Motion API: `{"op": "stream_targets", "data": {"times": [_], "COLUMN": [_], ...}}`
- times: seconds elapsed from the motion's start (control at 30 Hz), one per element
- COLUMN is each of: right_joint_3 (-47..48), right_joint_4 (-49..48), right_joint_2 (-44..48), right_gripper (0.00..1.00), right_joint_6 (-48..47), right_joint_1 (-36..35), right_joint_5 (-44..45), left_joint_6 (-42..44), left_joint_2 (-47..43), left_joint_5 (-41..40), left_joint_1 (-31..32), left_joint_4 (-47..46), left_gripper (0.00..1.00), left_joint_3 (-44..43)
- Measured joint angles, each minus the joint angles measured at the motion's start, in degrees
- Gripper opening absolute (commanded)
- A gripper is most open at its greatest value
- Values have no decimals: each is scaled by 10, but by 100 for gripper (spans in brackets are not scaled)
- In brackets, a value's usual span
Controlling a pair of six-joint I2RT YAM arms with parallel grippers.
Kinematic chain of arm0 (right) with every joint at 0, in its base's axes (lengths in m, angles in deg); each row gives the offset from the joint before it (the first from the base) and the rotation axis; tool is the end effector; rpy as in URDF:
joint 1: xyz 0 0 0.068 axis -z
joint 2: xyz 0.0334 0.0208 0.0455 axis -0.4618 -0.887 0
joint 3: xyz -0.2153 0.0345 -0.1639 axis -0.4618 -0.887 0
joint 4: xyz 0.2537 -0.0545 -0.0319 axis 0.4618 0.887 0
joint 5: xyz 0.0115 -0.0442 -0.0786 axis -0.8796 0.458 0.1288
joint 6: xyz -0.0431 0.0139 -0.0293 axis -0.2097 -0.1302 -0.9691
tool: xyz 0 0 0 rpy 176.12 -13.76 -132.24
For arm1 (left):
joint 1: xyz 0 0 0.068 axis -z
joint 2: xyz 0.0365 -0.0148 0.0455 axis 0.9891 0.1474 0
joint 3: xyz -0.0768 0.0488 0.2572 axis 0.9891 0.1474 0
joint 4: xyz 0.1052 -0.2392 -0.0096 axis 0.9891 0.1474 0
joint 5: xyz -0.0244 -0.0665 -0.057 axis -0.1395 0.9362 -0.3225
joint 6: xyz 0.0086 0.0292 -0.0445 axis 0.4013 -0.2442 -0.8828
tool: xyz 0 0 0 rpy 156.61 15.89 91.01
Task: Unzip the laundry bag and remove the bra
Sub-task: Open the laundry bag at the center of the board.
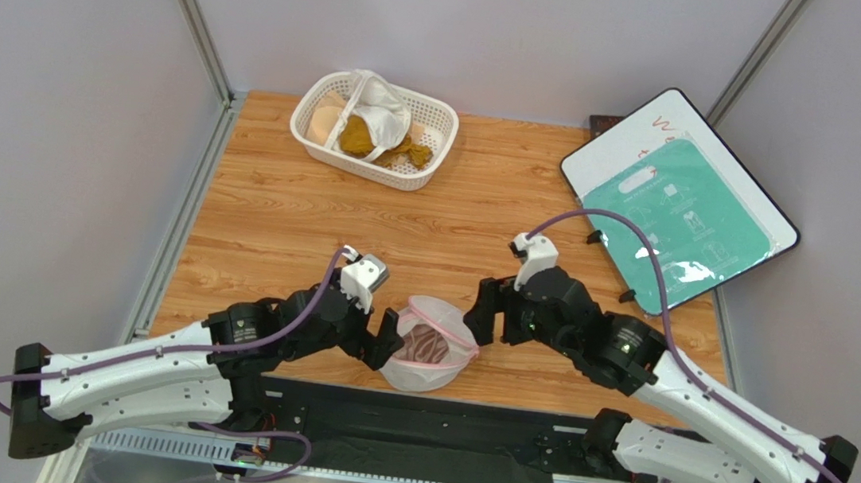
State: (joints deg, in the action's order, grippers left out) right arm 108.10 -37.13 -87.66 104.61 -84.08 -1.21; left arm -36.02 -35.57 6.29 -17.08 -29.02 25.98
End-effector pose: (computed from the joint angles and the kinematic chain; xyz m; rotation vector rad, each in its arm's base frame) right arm 0.1033 0.1440 0.3012 -0.4184 2.2819 0.5857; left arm 0.0787 -0.1435 0.2622 0.5300 2.1298 -0.6709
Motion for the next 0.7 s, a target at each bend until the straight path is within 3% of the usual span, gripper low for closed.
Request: {"op": "stream_targets", "data": {"times": [0.2,0.33,0.4,0.47,0.7], "right_joint_3": [27,38,48,59,87], "right_joint_4": [-47,-61,-64,-68,-77], "right_joint_2": [-117,-169,-188,-206,-257], "right_gripper": [82,82,82,82,81], "right_joint_6": [-32,-50,-59,-68,-92], "right_joint_1": [-40,-52,-54,-56,-60], "right_joint_5": [-20,-27,-28,-30,-30], "left_joint_6": [-16,-25,-28,-31,-40], "left_joint_2": [21,29,29,29,29], "left_joint_5": [15,19,21,23,30], "left_joint_1": [-2,-7,-9,-12,-18], "left_joint_4": [-10,-18,-19,-21,-28], "left_gripper": [98,82,81,71,52], "left_joint_3": [9,19,25,31,48]}}
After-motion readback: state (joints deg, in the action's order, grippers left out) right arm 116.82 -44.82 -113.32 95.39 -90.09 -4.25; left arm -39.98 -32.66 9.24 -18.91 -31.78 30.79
